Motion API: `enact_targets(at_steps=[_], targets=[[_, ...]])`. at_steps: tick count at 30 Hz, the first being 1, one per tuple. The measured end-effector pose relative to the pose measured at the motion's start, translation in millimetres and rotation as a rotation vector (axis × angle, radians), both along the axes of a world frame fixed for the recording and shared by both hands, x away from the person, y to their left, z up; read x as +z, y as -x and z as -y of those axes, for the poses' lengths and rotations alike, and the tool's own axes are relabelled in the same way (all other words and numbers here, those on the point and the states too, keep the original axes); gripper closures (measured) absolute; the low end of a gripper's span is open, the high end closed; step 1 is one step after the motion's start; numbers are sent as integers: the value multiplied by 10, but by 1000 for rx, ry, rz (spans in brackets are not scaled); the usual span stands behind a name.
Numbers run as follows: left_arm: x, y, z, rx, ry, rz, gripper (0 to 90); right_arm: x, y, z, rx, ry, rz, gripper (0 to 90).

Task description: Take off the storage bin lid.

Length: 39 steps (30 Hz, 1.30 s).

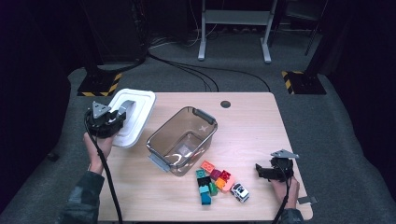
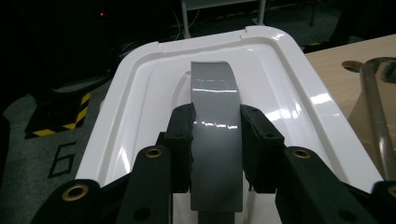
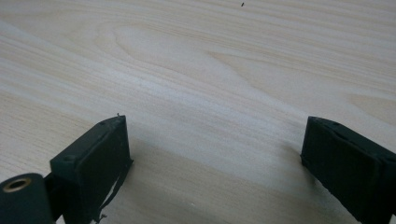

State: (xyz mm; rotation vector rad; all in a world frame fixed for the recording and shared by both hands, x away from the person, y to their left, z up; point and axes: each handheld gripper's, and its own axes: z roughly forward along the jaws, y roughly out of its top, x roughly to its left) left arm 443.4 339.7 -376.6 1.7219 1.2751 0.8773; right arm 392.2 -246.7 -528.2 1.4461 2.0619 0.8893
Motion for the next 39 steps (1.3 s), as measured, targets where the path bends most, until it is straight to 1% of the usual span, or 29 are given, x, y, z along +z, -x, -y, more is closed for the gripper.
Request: enact_targets(at_steps=[1,2,3,5,8,11,12,14,15,16,17,18,19,20,22,23,24,25,27,28,29,30,31,36,37,38,39], targets=[[-38,-17,-43,20,5,-4,666,0,2,-2,-3,-2,-2,69],[-38,-17,-43,20,5,-4,667,0,2,-2,-3,-2,-2,69],[-61,-25,-76,27,2,-15,667,0,2,-3,-4,-2,-2,69],[-104,-43,-109,46,16,-19,667,0,2,-3,-4,-2,-2,69],[-180,-73,-166,65,21,-37,667,0,2,-2,-5,-2,-2,69],[-258,-100,-209,76,18,-57,666,0,2,-3,-5,-2,-2,69],[-289,-111,-221,78,21,-69,666,0,2,-3,-5,-2,-2,70],[-349,-134,-228,84,22,-66,666,0,2,-3,-6,-3,-2,69],[-371,-138,-232,85,18,-85,666,0,1,-2,-5,-2,-2,70],[-407,-153,-234,92,23,-85,666,0,1,-3,-6,-2,-2,70],[-467,-174,-246,98,26,-105,666,0,1,-3,-6,-3,-2,70],[-467,-174,-246,98,26,-105,666,0,1,-3,-6,-3,-2,70],[-537,-199,-248,98,24,-121,666,0,1,-3,-6,-2,-2,69],[-537,-199,-248,98,24,-121,666,0,1,-3,-6,-2,-2,69],[-621,-219,-237,102,23,-145,666,0,1,-3,-6,-3,-2,69],[-645,-230,-240,98,23,-148,666,0,1,-3,-6,-3,-2,69],[-658,-231,-242,98,22,-161,666,0,1,-3,-6,-3,-2,69],[-690,-238,-233,104,26,-157,666,0,1,-2,-5,-2,-2,70],[-735,-245,-221,98,13,-169,666,0,1,-2,-6,-3,-2,69],[-758,-246,-206,99,13,-179,666,0,1,-3,-6,-3,-3,69],[-811,-249,-180,91,2,-192,666,0,1,-3,-5,-2,-2,70],[-811,-249,-180,91,2,-192,666,0,1,-3,-5,-2,-2,70],[-854,-250,-162,87,2,-197,666,0,1,-3,-6,-3,-3,70],[-980,-231,-129,80,-3,-219,665,0,1,-3,-6,-3,-2,70],[-1028,-219,-115,86,-8,-221,665,0,1,-3,-6,-2,-2,69],[-1028,-219,-115,86,-8,-221,665,0,1,-3,-6,-2,-2,69],[-1066,-204,-109,90,-10,-226,665,0,1,-3,-5,-2,-2,70]])
